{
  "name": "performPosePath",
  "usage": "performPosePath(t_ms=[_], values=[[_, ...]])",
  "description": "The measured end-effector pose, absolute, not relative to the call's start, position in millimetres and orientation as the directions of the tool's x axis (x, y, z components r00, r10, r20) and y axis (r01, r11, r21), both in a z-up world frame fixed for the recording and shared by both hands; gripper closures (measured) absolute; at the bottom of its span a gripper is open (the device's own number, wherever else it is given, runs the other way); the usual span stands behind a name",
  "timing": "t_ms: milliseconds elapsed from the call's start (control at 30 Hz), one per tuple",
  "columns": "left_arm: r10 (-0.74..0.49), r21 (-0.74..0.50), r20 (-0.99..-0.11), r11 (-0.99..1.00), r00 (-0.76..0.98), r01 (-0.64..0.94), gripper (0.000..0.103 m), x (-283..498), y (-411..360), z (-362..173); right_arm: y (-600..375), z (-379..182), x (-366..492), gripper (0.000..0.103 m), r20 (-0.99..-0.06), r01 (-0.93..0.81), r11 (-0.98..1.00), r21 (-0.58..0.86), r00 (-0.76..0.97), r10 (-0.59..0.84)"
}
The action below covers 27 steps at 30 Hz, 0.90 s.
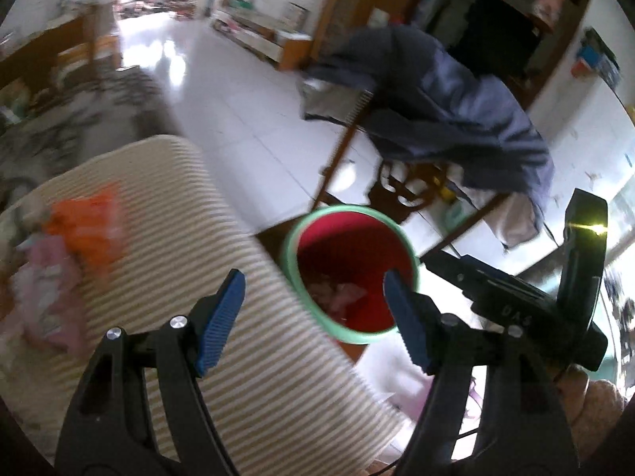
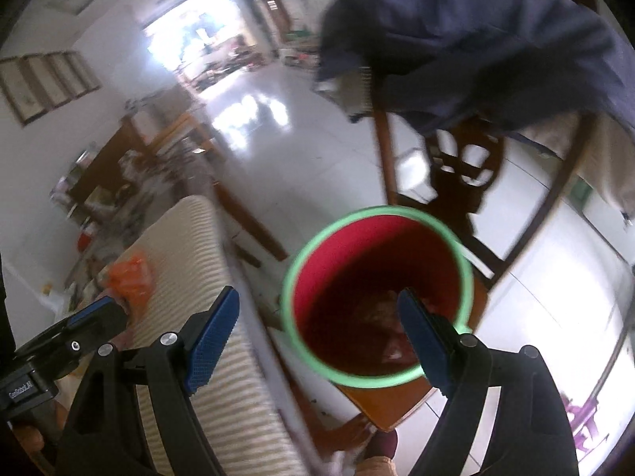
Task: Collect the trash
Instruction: 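Carry the foil paper to the red bucket and open the right gripper, then grasp the yellow juice carton with the left gripper and lift it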
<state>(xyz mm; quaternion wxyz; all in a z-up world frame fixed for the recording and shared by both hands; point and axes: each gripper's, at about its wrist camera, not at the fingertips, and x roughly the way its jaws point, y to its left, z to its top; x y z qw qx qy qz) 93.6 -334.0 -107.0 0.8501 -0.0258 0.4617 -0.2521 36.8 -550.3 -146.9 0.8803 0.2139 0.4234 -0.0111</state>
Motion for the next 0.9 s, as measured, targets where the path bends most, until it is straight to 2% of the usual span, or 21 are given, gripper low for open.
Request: performPosePath(t_ms=[433, 733, 833, 900], values=[[-0.287, -0.269, -0.761, 0.956, 0.581, 0.12, 0.033, 48, -154, -99, -396, -133, 52, 0.024, -0.755, -0.049, 0.948, 0.313, 0.593, 0.28], [-0.131, -0.245, -0.801, 0.962, 0.585, -0.12, 0.033, 11, -3, -118, -254, -148, 37, 0.024, -0.803, -0.275, 0.917, 0.289, 0.453, 0.388], [-0.121, -0.223, -0.808, 0.969, 0.576, -0.11, 0.032, 21, 25, -120, -206, -156, 25, 0.024, -0.827, -0.377, 0.886, 0.271, 0.379, 0.414], [-0.111, -0.148, -0.824, 0.989, 0.556, -0.023, 0.024, 37, 36, -118, -183, -161, 18, 0.024, -0.832, -0.425, 0.861, 0.28, 0.34, 0.438]])
